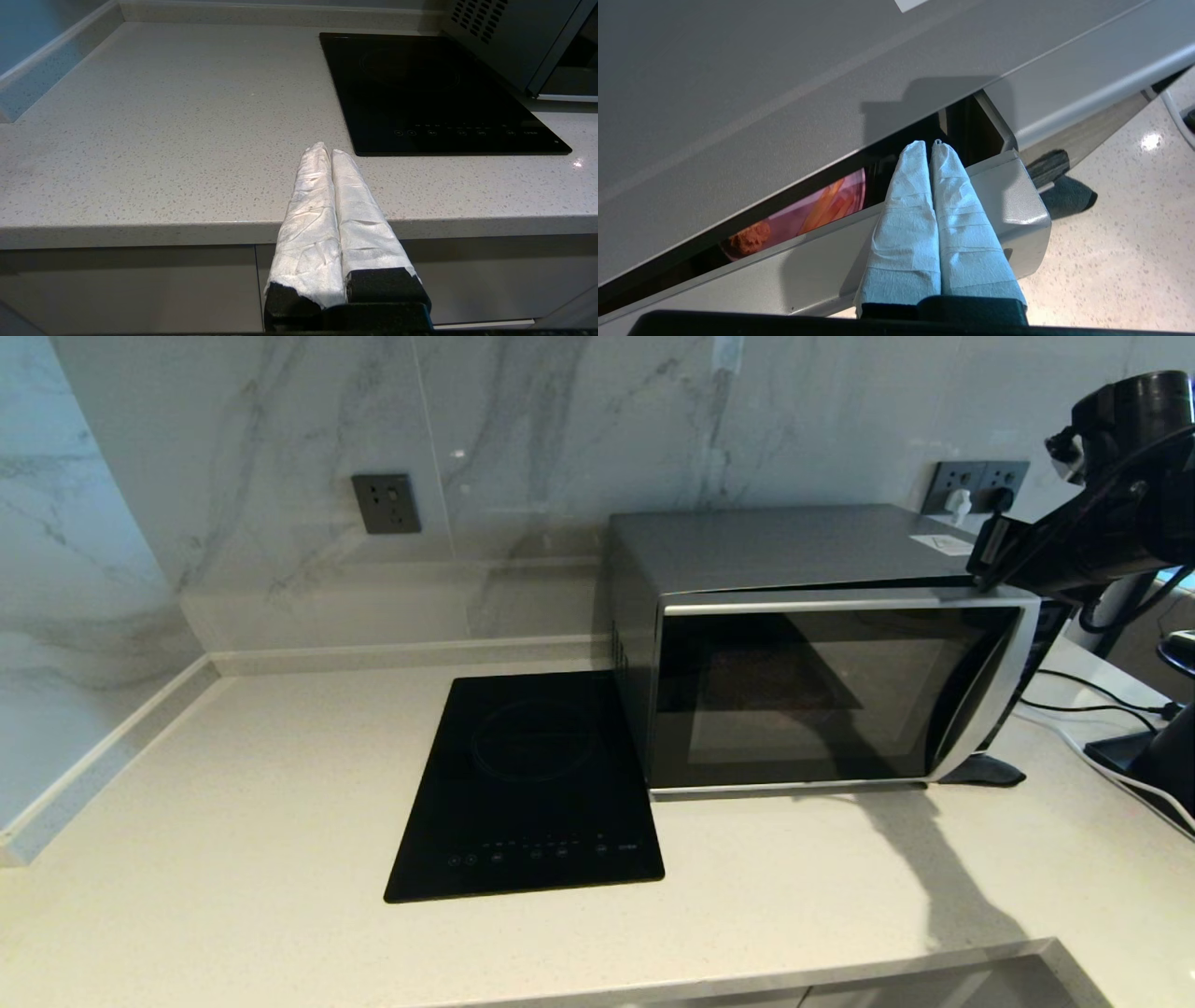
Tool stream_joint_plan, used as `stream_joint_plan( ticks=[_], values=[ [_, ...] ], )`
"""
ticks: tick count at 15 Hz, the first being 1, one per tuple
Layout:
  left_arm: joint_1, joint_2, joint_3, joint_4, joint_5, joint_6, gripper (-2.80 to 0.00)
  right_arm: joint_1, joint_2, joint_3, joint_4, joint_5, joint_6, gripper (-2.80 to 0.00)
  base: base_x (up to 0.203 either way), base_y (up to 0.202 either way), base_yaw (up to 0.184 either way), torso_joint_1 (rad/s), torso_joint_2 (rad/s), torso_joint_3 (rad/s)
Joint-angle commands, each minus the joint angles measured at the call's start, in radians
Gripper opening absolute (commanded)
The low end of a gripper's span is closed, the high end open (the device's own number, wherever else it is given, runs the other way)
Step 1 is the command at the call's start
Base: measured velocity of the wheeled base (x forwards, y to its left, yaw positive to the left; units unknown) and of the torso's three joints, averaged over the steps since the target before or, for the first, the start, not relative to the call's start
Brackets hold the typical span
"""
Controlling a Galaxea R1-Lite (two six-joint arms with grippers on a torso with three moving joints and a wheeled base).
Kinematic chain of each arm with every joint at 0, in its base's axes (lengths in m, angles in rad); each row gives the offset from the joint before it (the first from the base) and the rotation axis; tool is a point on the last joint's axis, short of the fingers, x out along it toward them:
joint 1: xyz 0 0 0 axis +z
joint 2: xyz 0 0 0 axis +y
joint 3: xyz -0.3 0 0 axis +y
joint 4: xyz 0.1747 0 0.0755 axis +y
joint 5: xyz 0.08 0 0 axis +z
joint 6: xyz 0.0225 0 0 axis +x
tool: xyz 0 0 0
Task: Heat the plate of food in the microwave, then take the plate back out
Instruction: Open the microwave oven
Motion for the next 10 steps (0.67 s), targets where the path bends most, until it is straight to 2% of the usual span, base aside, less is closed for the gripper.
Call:
stream_joint_plan(
  ticks=[1,7,10],
  values=[
    [0.000,0.002,0.000,0.000,0.000,-0.001,-2.80,0.000,0.010,0.000,0.006,-0.001,0.001,-2.80,0.000,0.000,0.000,0.000,0.00,0.000],
    [0.000,0.002,0.000,0.000,0.000,-0.001,-2.80,-0.012,-0.026,0.002,0.021,-0.001,0.009,-2.80,0.000,0.000,0.000,0.000,0.00,0.000],
    [0.000,0.002,0.000,0.000,0.000,-0.001,-2.80,-0.012,-0.065,0.011,0.078,0.001,0.019,-2.80,0.000,0.000,0.000,0.000,0.00,0.000]
  ],
)
